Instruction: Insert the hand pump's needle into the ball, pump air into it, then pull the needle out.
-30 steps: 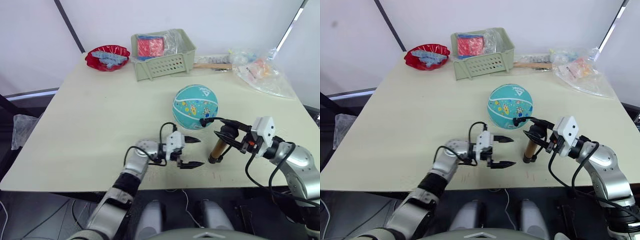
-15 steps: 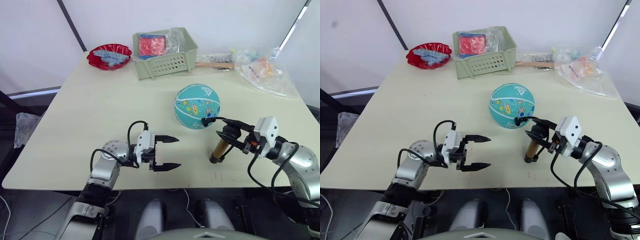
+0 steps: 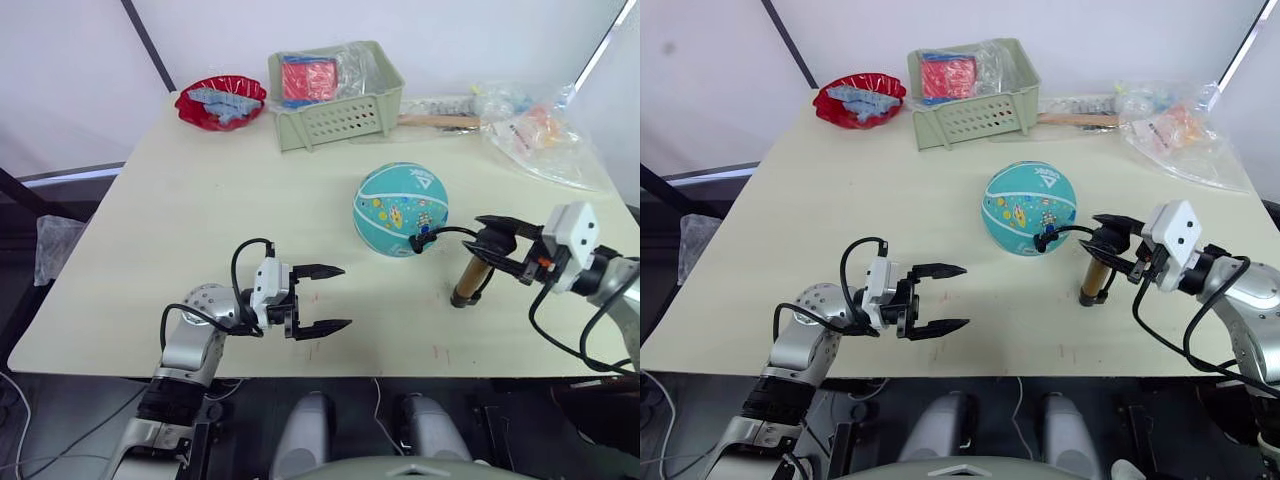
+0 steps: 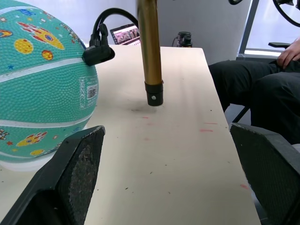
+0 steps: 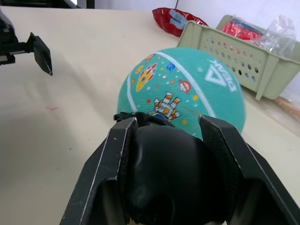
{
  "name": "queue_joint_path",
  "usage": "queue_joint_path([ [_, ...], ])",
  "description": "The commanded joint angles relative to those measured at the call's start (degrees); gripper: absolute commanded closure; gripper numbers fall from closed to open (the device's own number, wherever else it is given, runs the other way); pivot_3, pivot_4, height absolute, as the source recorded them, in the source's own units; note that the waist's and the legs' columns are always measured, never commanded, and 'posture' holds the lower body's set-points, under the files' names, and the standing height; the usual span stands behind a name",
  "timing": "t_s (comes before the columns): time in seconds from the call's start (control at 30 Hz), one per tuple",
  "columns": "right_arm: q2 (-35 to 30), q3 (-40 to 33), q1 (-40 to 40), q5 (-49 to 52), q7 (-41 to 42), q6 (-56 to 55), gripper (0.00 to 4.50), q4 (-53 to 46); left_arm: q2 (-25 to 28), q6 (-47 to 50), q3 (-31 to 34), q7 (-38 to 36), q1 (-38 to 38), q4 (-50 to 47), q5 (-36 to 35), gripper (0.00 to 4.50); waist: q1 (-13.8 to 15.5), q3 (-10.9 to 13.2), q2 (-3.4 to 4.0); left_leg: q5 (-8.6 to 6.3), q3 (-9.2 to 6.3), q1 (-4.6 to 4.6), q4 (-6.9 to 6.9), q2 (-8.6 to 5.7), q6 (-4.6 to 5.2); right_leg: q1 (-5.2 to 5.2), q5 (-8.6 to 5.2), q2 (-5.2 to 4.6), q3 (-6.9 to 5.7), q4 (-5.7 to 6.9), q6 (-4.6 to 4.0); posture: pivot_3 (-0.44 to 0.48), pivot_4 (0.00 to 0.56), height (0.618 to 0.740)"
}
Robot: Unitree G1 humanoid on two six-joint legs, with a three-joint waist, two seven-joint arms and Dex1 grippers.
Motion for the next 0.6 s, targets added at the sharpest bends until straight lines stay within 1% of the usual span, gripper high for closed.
queue_joint_path([
  [0.03, -1.6, -3.6, -2.1, -1.6, 0.7, -3.7, 2.89, 1.3, -0.2, -1.0, 0.8, 0.2, 0.2, -2.0, -1.5, 0.0, 0.0, 0.0, 0.01, 0.0, 0.01, -0.01, 0.0, 0.0, 0.0, 0.0, 0.0, 0.0, 0.0, 0.0, 0.0, 0.0, 0.15, 0.735],
  [0.13, -1.8, -3.1, -2.7, -4.2, 1.2, -7.0, 2.89, 3.5, -0.4, -1.2, 0.7, 0.3, -0.1, -1.7, -1.4, 0.0, 0.0, 0.0, 0.01, 0.0, 0.01, -0.01, 0.02, -0.01, 0.0, 0.01, 0.0, -0.01, 0.01, 0.0, 0.01, 0.0, 0.15, 0.735],
  [0.2, -1.5, -2.1, -3.3, -8.6, 0.5, -12.3, 2.89, 6.2, -0.7, -1.2, 0.6, 0.4, -0.4, -1.7, -1.4, 0.0, 0.0, 0.0, 0.01, 0.0, 0.01, -0.01, 0.03, -0.01, 0.0, 0.01, 0.0, -0.01, 0.01, 0.0, 0.01, 0.0, 0.15, 0.735],
  [0.3, -1.5, -0.9, -3.3, -12.1, 1.0, -17.2, 2.89, 8.8, -0.8, -1.1, 0.6, 0.5, -0.6, -1.7, -1.3, 0.0, 0.0, 0.1, 0.02, 0.0, 0.03, 0.0, 0.07, -0.02, 0.0, 0.02, 0.01, -0.01, 0.02, 0.02, 0.02, 0.0, 0.15, 0.735],
  [0.37, -1.5, -0.5, -3.4, -15.4, 0.1, -21.9, 2.89, 11.2, -0.8, -0.9, 0.7, 0.6, -0.7, -1.8, -1.3, 0.0, 0.0, 0.1, 0.03, 0.01, 0.03, 0.0, 0.07, -0.01, 0.0, 0.02, 0.01, -0.01, 0.02, 0.03, 0.02, 0.0, 0.15, 0.735],
  [0.53, -1.1, 0.1, -4.4, -20.4, -2.4, -28.7, 2.89, 15.9, -0.8, -0.7, 1.0, 1.3, -0.8, -2.0, -1.5, 0.0, 0.0, 0.1, 0.04, 0.01, 0.05, 0.01, 0.1, -0.02, -0.01, 0.02, 0.02, 0.0, 0.04, 0.06, 0.03, 0.0, 0.15, 0.735],
  [0.6, -1.2, 0.4, -5.2, -22.9, -3.5, -33.5, 2.89, 18.1, -0.9, -0.2, 1.0, 1.7, -0.6, -2.7, -2.0, 0.0, 0.0, 0.1, 0.05, 0.01, 0.05, 0.02, 0.11, -0.02, -0.01, 0.02, 0.02, 0.0, 0.04, 0.07, 0.03, 0.0, 0.15, 0.735],
])
